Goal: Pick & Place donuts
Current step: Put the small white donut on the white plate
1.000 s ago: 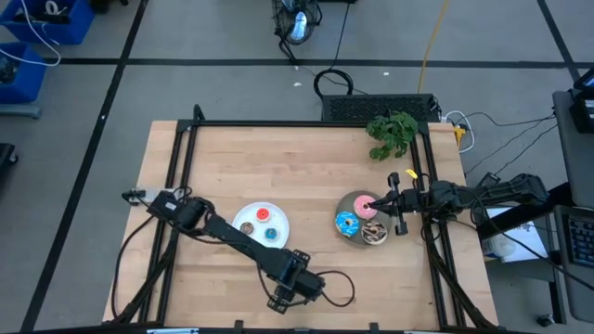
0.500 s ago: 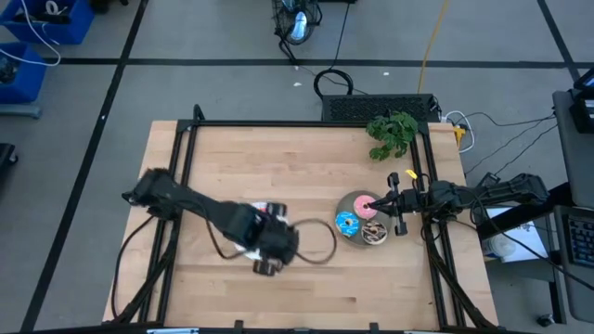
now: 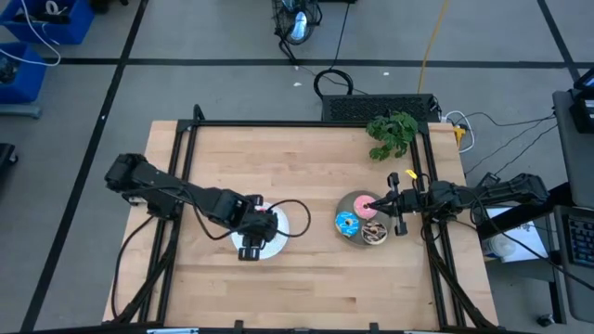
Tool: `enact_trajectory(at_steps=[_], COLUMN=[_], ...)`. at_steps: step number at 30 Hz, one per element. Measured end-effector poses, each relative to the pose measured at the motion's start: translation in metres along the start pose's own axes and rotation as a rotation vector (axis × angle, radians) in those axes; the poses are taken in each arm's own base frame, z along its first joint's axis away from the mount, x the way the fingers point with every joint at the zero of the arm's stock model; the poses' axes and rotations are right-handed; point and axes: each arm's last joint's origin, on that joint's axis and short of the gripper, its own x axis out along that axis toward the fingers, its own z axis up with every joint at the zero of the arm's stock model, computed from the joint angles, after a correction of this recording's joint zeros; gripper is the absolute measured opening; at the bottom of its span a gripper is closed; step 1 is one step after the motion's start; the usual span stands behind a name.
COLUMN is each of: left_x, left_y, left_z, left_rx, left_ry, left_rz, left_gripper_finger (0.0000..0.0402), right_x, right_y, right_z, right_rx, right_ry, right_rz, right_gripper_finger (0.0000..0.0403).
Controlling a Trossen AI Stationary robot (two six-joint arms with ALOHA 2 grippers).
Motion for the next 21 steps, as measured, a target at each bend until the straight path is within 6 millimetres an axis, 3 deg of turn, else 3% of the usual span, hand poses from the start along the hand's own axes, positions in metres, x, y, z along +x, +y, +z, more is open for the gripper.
enact_trajectory(at_steps=[12,21], left_x=[-0.006,0.039], left_y=[-0.001,0.000], left_z=[-0.002,-0.020], left_rx=[-0.040,-0.042], left_ry=[-0.020,-0.036], left_rz=[-0.002,-0.017], left_gripper_finger=[0.0159,0.0159], right_x=[0.000,0.000], right_y=[0.000,0.000], right_z=[0.000,0.000], right_rx=[0.000,0.000], right_ry=[0.000,0.000], right_rz=[0.000,0.000], right_gripper_finger=[0.0000,0.0000])
